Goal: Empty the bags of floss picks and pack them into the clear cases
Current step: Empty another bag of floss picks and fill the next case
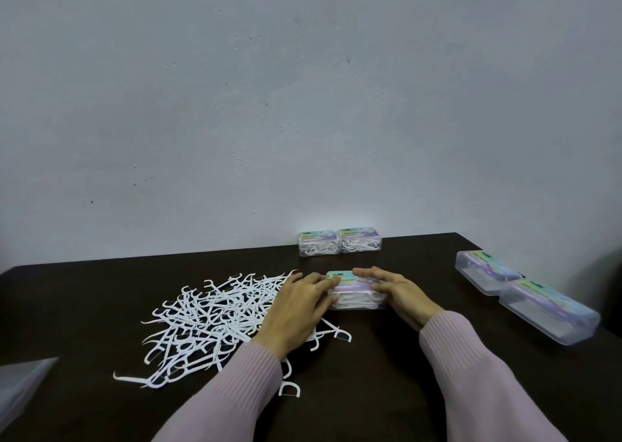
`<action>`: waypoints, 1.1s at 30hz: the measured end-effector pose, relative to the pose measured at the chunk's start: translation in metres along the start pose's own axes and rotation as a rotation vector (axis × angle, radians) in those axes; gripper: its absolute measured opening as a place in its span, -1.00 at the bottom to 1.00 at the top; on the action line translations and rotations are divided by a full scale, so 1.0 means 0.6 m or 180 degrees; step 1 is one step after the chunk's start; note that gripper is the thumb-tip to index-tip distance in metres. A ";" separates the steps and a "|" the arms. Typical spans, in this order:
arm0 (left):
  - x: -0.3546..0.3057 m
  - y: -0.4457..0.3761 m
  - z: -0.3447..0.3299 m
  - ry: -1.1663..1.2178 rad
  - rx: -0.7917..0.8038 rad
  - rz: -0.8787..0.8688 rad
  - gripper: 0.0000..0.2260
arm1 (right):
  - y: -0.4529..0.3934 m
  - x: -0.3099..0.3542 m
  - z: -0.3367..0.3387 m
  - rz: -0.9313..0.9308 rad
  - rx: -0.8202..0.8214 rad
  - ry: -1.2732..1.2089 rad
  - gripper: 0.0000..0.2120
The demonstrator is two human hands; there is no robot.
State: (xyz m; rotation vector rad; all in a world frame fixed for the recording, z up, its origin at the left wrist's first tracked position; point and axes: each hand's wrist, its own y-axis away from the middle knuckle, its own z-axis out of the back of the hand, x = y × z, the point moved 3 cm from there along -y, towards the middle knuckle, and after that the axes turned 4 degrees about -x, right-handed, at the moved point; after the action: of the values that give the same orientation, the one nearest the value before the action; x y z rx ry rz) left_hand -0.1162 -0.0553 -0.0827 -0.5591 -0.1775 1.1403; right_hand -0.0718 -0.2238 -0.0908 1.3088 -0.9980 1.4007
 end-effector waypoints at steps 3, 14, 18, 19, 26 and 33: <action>0.003 0.002 0.000 0.0219 -0.0018 0.0000 -0.64 | 0.003 0.005 0.000 -0.0060 0.0126 -0.0343 -0.63; 0.001 0.005 -0.001 0.0508 -0.0175 0.0046 -0.64 | 0.005 0.005 0.009 -0.0128 0.0187 -0.0663 -0.64; 0.003 0.005 -0.001 0.0786 -0.0260 0.0126 -0.67 | 0.011 0.005 0.012 0.0000 0.0406 0.0007 -0.60; 0.003 0.005 -0.001 0.0822 -0.0282 0.0130 -0.68 | 0.012 0.005 0.014 0.0049 0.0433 0.0115 -0.61; 0.003 0.004 0.000 0.0869 -0.0224 0.0139 -0.68 | 0.014 0.010 0.026 0.0428 0.0408 0.0803 -0.63; -0.001 0.003 0.005 0.0233 -0.0066 -0.0083 -0.64 | 0.013 0.011 0.023 0.0618 0.0216 0.1157 -0.62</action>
State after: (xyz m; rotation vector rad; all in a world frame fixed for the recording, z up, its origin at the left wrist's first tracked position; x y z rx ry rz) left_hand -0.1192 -0.0545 -0.0808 -0.6143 -0.1334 1.0920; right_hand -0.0764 -0.2384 -0.0827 0.9746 -0.8510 1.7589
